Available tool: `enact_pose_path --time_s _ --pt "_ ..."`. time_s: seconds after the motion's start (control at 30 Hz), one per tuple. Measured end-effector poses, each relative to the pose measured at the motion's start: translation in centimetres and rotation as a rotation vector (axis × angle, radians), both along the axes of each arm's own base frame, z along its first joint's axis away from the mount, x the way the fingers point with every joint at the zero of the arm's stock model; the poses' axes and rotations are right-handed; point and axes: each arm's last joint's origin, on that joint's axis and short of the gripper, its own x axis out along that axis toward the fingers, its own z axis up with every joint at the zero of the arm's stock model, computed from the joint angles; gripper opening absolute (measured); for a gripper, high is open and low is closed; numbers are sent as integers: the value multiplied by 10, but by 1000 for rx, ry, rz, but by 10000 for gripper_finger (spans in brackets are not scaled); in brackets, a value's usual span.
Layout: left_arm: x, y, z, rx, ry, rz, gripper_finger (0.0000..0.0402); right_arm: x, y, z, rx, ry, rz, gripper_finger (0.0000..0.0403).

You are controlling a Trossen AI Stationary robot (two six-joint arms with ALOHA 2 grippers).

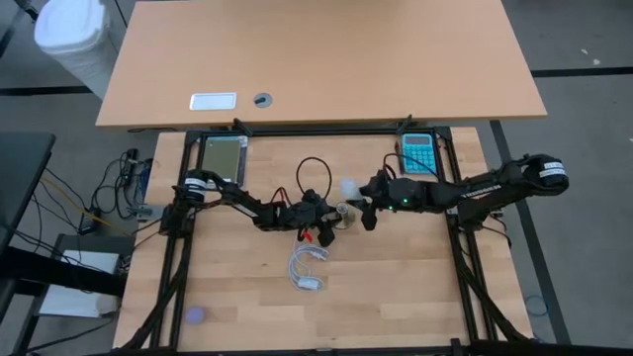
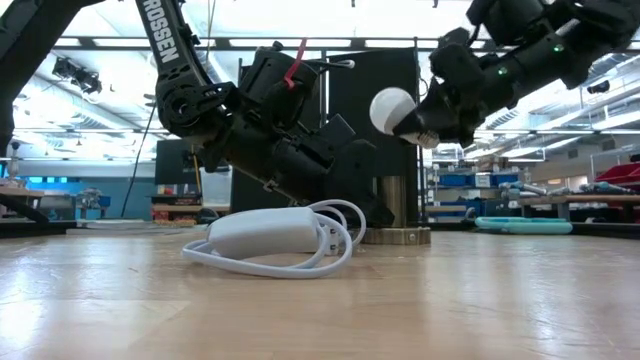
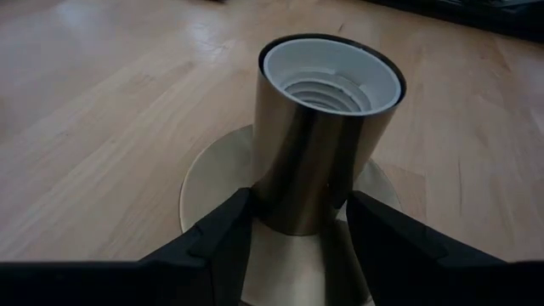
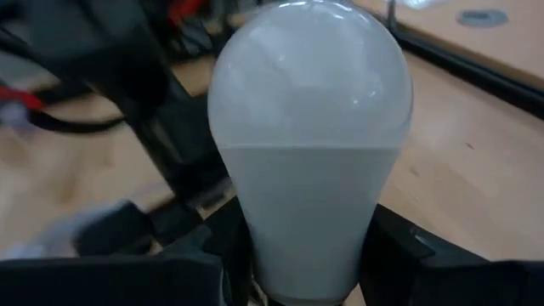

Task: Screw lightbulb
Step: Insert the white lightbulb into the silver lamp

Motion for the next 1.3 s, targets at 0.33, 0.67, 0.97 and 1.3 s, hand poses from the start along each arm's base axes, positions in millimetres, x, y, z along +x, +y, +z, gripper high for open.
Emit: enact_pose_path --time_s 0.33,0.67,0.97,1.3 --pt "0 0 0 1 -2 -1 198 -20 15 -9 15 -323 49 157" --pt "1 -1 1 -4 -21 -12 198 -12 19 -20 -27 -399 50 157" --pt "1 -13 1 37 -12 -151 198 -1 29 -45 -2 -423 74 158" --pt "-5 -14 14 86 90 -191 253 -1 30 -49 -2 -411 72 158"
